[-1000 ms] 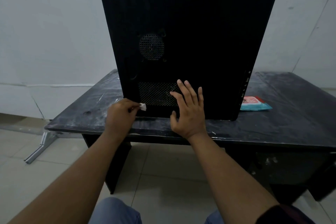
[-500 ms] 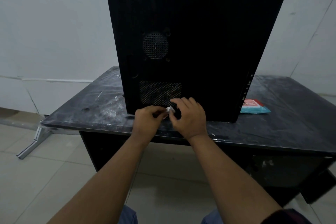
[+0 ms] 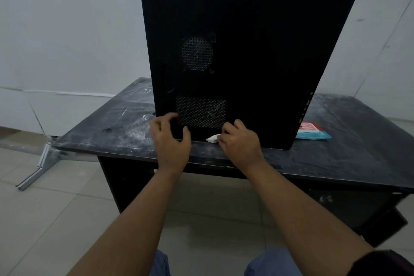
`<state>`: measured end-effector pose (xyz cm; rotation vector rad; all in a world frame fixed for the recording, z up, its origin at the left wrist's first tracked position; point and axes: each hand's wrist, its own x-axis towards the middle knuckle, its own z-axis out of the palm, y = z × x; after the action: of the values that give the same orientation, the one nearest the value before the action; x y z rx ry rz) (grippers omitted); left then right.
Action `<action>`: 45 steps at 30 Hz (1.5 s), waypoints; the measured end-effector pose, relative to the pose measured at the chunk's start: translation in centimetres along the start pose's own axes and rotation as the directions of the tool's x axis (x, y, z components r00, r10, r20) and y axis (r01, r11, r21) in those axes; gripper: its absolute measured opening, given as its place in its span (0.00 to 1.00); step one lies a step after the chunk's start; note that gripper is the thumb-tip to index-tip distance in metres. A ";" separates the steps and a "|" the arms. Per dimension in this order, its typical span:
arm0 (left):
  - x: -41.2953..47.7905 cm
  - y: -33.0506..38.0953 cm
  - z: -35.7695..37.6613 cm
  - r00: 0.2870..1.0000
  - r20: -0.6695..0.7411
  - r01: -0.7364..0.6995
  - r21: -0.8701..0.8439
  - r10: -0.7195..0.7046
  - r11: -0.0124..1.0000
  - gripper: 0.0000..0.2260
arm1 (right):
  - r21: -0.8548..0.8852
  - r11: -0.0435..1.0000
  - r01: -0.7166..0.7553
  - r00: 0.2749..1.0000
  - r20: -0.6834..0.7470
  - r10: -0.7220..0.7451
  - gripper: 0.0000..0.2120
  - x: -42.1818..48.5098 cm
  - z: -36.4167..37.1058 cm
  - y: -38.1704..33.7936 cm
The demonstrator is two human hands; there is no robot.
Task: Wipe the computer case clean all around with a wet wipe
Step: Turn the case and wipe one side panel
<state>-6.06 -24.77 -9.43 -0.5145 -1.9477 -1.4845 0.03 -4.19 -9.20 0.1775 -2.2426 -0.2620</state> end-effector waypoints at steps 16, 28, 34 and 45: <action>0.8 -1.1 0.6 0.975 0.109 0.172 0.170 -0.192 0.970 0.57 | -0.007 0.988 0.153 0.974 0.173 -0.149 0.06 2.5 -0.1 -2.6; 0.0 0.0 0.7 0.975 0.116 0.157 0.246 -0.190 0.956 0.52 | -0.072 0.984 0.161 0.974 0.175 -0.146 0.06 -1.2 -3.1 4.6; 0.1 0.1 0.7 0.993 0.066 0.080 0.271 -0.102 0.959 0.49 | -0.012 0.992 0.127 0.989 0.081 -0.126 0.05 1.7 -1.5 -0.5; -0.1 0.8 1.8 0.960 0.128 -0.278 0.481 0.248 0.832 0.35 | -0.047 0.993 -0.110 0.977 -0.188 0.100 0.06 2.4 -7.4 6.6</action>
<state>-5.93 -22.79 -9.28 -0.5678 -2.1026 -0.7590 4.06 0.70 -1.23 0.0498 -2.0500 -0.2427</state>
